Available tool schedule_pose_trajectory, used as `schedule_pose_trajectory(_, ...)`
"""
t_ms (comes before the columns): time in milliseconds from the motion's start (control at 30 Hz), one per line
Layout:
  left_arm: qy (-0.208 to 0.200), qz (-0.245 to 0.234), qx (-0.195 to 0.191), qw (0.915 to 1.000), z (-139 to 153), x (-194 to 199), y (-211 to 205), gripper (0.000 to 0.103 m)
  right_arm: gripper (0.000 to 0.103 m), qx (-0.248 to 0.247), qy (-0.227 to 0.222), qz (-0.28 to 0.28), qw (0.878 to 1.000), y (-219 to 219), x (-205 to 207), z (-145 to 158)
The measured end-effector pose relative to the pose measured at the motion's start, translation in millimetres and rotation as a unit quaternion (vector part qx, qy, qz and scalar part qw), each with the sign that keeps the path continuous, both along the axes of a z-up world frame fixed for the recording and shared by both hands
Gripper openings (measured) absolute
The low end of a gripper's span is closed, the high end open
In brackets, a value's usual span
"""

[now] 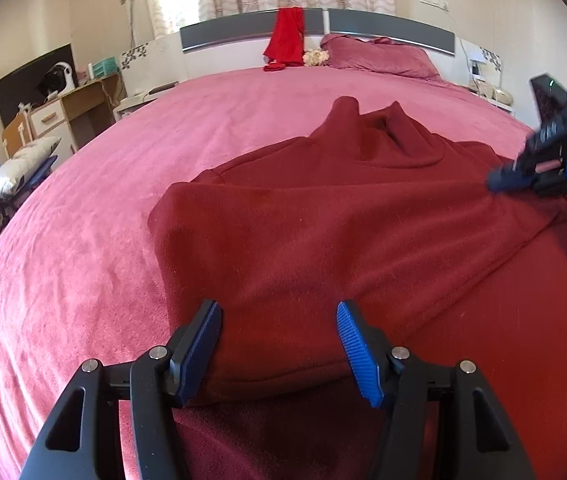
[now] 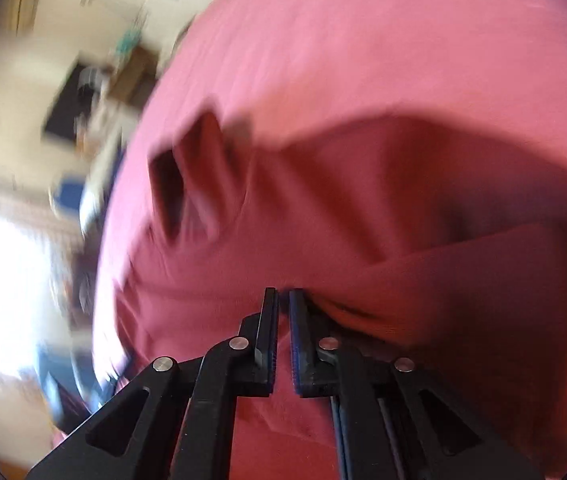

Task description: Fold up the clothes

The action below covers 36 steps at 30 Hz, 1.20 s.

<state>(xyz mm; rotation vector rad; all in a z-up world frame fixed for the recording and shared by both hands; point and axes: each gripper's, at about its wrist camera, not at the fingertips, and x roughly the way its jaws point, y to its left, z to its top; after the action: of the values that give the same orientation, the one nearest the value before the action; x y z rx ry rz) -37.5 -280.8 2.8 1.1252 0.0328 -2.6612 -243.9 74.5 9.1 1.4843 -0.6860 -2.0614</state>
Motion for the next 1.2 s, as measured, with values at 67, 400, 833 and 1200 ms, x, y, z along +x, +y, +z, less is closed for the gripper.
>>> schedule_pose_trajectory(67,0.000,0.005,-0.002,1.0000,1.7,0.7,2.1,0.062,0.022,-0.042,0.013,-0.013,0.999,33.6,17.5,17.5)
schedule_pose_trajectory(400,0.040,0.020,0.020,0.9988,23.8,5.4,23.8,0.062,0.081,-0.074,-0.044,-0.257,0.963,318.3,131.7,31.9)
schedule_pose_trajectory(833,0.012,0.037,0.039,0.9984,0.3,8.5,28.0,0.062,0.064,-0.151,-0.098,-0.495,0.850,479.3,211.8,-23.7)
schedule_pose_trajectory(1200,0.023,0.035,0.045,0.9981,-4.0,16.3,27.1,0.064,0.008,-0.151,-0.062,-0.526,0.835,492.9,191.2,-24.1)
